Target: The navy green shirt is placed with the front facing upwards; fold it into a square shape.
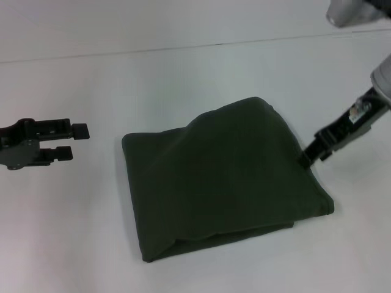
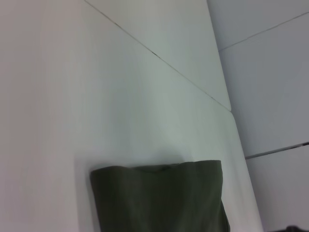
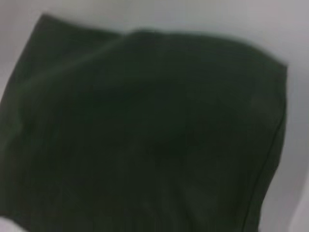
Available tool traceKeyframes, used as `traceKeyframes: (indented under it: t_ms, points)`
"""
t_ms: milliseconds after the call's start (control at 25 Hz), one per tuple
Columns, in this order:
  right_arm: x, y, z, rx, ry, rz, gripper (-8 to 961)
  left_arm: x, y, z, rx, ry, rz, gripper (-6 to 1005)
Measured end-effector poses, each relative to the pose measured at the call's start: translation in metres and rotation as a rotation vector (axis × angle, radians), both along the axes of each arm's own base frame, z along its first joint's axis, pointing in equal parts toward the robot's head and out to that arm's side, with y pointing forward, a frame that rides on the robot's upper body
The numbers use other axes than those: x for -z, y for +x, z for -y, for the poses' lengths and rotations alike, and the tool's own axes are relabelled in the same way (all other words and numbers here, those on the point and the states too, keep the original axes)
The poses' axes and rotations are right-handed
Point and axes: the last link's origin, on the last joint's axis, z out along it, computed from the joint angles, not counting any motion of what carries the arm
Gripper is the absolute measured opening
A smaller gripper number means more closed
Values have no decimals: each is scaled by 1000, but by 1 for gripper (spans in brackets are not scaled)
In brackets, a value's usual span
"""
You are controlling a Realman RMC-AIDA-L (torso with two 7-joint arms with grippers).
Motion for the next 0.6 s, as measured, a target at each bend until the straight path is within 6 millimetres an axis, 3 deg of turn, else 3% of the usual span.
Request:
traceKeyframes:
  t_ms: [280,600]
  points:
    - [3,17,22,59,-98,60,483,1,1,0,4,-1,4,812]
    - [6,23,27,79,-104,52,477,4,2,1,5,-7,8,812]
